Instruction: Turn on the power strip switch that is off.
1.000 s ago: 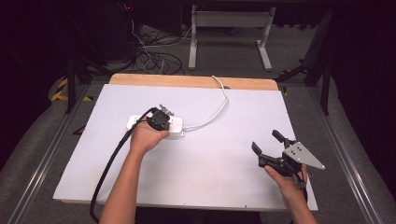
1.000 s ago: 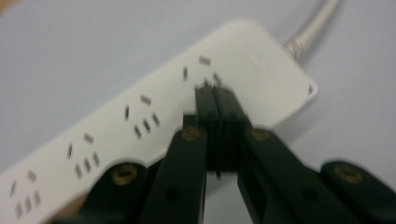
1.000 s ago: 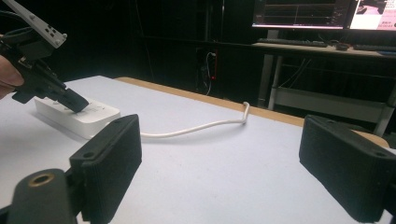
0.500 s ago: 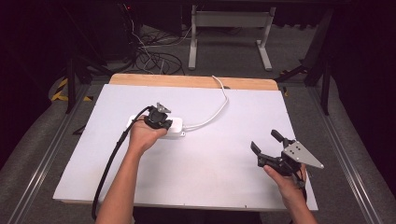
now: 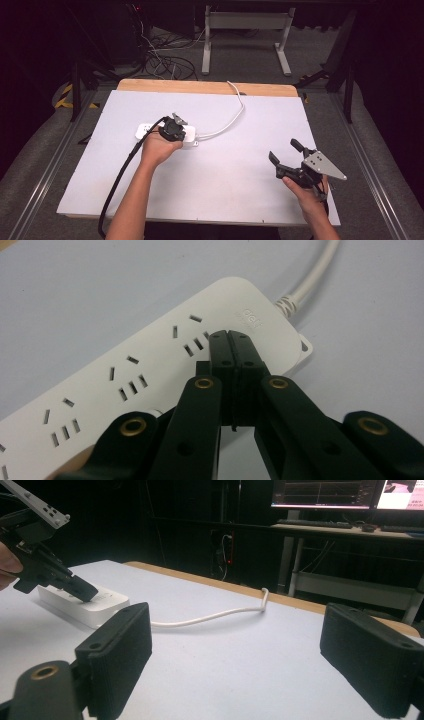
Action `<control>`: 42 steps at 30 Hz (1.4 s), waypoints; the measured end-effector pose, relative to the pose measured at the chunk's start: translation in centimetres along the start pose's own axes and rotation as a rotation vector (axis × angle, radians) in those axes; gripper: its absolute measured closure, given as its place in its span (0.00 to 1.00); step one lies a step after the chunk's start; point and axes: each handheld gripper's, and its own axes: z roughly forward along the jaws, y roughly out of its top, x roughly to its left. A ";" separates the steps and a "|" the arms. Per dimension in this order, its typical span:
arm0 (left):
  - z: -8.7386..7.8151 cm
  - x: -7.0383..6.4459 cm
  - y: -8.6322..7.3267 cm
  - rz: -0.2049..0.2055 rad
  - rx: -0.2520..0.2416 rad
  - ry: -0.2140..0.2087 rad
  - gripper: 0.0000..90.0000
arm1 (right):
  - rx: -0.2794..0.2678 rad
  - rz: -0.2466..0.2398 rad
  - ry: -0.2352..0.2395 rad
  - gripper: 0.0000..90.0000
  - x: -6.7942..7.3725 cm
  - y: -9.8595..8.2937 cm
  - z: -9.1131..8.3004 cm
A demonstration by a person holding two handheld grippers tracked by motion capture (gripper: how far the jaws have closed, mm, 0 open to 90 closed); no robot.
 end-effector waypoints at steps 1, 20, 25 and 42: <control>0.0 0.0 0.0 -0.005 0.000 -0.002 1.00 | -0.001 -0.002 -0.001 0.15 0.0 0.0 0.0; 0.1 0.3 -0.1 -0.043 0.006 -0.016 1.00 | 0.002 -0.006 0.006 0.16 0.1 0.1 -0.1; 0.1 0.2 0.0 -0.032 0.016 -0.011 1.00 | 0.001 -0.004 0.007 0.16 0.0 0.1 -0.1; -0.2 1.3 -0.9 -0.022 -0.026 -0.011 1.00 | 0.002 -0.004 0.014 0.16 0.1 0.1 0.2</control>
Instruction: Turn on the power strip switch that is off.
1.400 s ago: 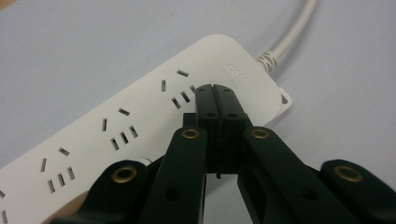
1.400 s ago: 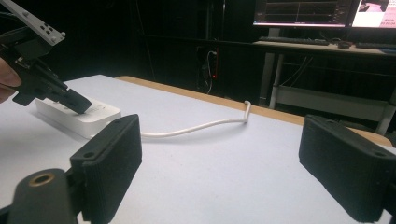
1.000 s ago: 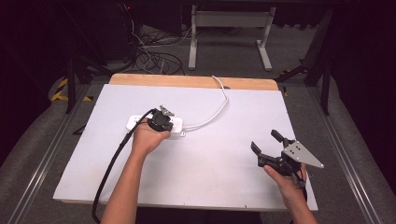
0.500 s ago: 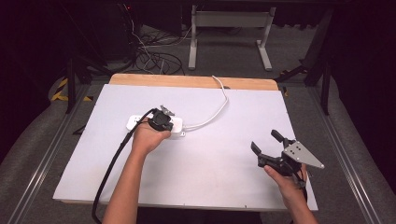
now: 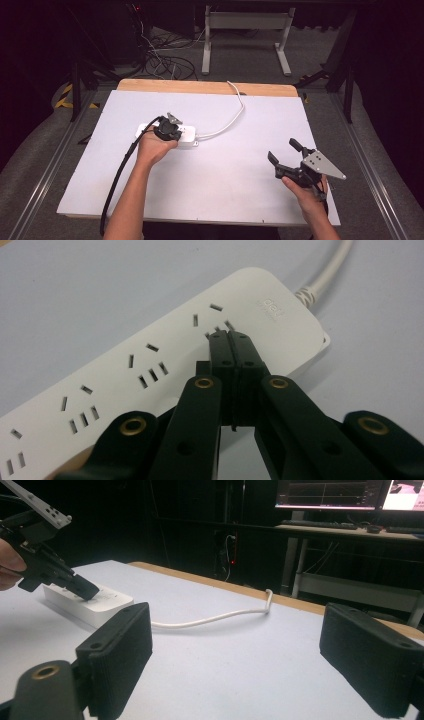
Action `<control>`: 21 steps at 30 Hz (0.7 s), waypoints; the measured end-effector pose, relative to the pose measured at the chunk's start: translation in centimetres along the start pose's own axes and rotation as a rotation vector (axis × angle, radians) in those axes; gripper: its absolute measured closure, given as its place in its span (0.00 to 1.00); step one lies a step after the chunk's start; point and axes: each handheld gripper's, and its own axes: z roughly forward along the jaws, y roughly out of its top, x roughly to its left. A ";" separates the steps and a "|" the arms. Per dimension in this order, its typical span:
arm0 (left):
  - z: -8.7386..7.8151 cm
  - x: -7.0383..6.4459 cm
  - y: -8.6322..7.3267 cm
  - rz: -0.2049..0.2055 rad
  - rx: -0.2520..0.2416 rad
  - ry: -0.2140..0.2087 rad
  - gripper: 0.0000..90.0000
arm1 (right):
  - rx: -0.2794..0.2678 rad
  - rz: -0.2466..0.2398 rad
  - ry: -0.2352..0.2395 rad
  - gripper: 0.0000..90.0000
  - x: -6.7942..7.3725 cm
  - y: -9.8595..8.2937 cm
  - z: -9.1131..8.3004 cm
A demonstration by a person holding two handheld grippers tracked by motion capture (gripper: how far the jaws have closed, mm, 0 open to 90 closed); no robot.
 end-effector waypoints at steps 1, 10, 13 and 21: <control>-0.2 0.3 0.0 -0.039 -0.046 -0.068 1.00 | 0.003 0.003 -0.001 0.16 -0.1 -0.1 0.1; 0.3 -0.5 0.5 -0.035 -0.010 -0.038 1.00 | -0.003 0.007 -0.006 0.16 -0.1 0.0 -0.2; 0.3 -0.5 0.5 -0.034 -0.007 -0.028 1.00 | -0.002 0.011 -0.008 0.16 -0.2 0.0 -0.1; 0.0 -0.1 -0.3 -0.035 -0.023 -0.030 1.00 | 0.001 0.008 -0.008 0.16 -0.2 0.0 -0.1</control>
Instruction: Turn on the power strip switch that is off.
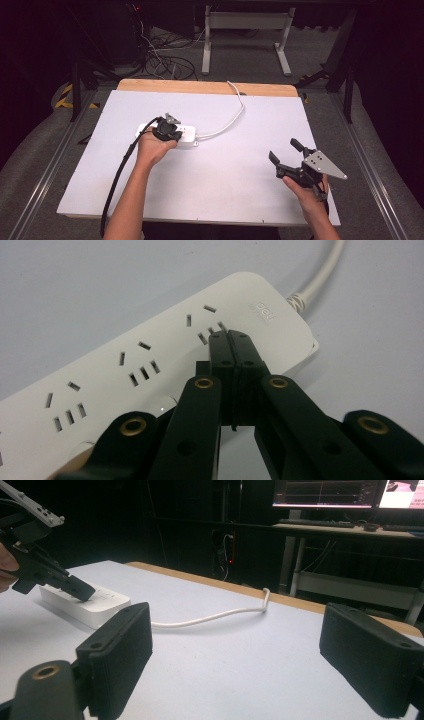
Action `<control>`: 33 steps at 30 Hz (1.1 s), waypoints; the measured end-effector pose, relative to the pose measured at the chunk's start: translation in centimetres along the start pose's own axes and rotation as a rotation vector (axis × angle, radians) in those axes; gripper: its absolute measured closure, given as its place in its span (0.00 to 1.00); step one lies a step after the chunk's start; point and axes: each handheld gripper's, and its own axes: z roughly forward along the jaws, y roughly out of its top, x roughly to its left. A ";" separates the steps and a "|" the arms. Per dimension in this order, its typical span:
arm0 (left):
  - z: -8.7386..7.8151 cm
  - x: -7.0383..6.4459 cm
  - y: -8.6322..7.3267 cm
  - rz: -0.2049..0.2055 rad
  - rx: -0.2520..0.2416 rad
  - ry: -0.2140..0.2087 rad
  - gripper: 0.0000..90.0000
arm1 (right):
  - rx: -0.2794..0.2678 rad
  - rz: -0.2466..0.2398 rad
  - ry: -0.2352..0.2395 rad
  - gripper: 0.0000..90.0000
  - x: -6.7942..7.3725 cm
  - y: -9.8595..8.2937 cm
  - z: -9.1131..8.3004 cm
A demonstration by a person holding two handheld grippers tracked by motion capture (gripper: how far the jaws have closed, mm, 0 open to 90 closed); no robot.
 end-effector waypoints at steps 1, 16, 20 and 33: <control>0.0 0.0 0.0 0.000 0.000 0.000 1.00 | 0.000 0.000 0.000 0.16 0.0 0.0 0.0; 0.6 -1.1 0.5 0.003 -0.012 -0.018 0.99 | -0.001 0.006 -0.008 0.16 -0.3 0.0 -0.4; 0.4 0.0 -0.2 -0.038 -0.063 -0.027 0.99 | -0.002 0.010 -0.012 0.16 -0.3 0.0 -0.4; 0.8 -1.3 0.1 -0.020 -0.059 0.001 1.00 | 0.001 0.008 -0.004 0.16 0.0 0.0 -0.2</control>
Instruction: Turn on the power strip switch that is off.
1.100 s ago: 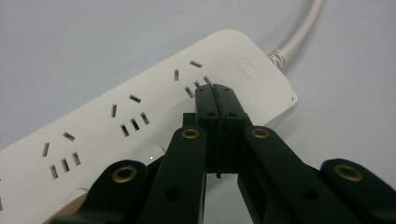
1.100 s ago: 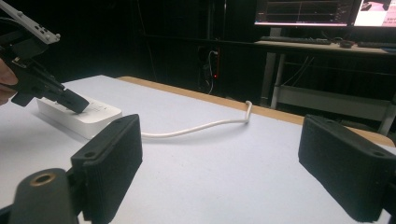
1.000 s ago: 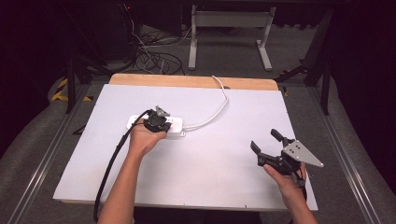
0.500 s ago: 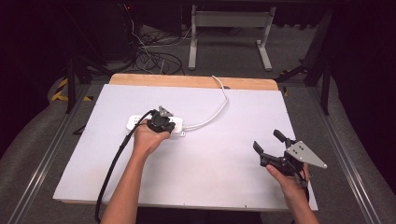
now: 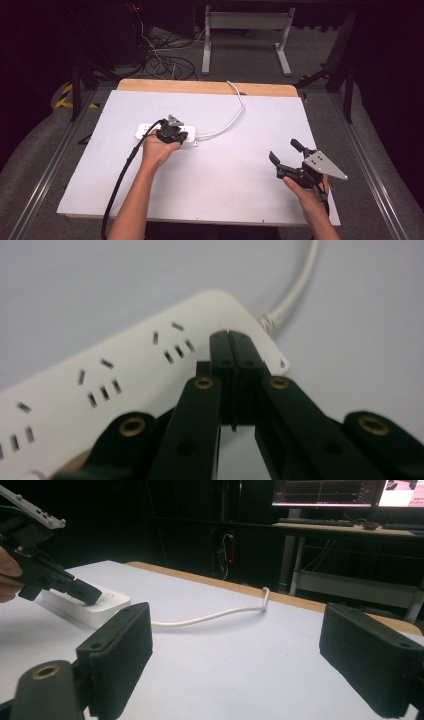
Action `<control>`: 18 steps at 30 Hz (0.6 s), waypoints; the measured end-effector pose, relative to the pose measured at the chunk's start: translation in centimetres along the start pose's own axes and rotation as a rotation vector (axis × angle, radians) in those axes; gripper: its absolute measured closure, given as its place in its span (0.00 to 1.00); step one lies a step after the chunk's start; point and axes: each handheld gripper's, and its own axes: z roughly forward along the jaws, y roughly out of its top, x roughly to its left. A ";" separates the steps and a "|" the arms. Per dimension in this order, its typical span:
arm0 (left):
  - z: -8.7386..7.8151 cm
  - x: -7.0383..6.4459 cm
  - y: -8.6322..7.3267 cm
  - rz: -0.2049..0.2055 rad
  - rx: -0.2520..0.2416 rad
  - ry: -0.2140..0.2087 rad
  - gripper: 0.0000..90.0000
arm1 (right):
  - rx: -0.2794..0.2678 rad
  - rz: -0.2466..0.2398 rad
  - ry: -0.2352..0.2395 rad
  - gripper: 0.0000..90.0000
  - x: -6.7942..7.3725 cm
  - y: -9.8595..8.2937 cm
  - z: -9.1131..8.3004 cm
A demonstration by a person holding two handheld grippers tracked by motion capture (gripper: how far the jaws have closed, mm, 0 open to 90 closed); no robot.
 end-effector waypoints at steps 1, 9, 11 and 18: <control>0.0 -0.1 0.3 0.020 0.019 0.020 1.00 | -0.001 0.004 -0.001 0.16 0.0 0.0 0.0; -0.5 0.2 0.2 0.012 0.009 -0.006 0.98 | -0.007 0.008 -0.007 0.16 -0.5 0.0 -0.4; -0.8 0.8 0.2 -0.004 -0.005 -0.002 0.98 | -0.009 0.018 -0.012 0.16 -0.5 0.1 -0.4; -0.8 1.3 -0.2 -0.013 0.024 -0.004 0.99 | -0.002 0.009 -0.006 0.16 -0.3 0.0 -0.1</control>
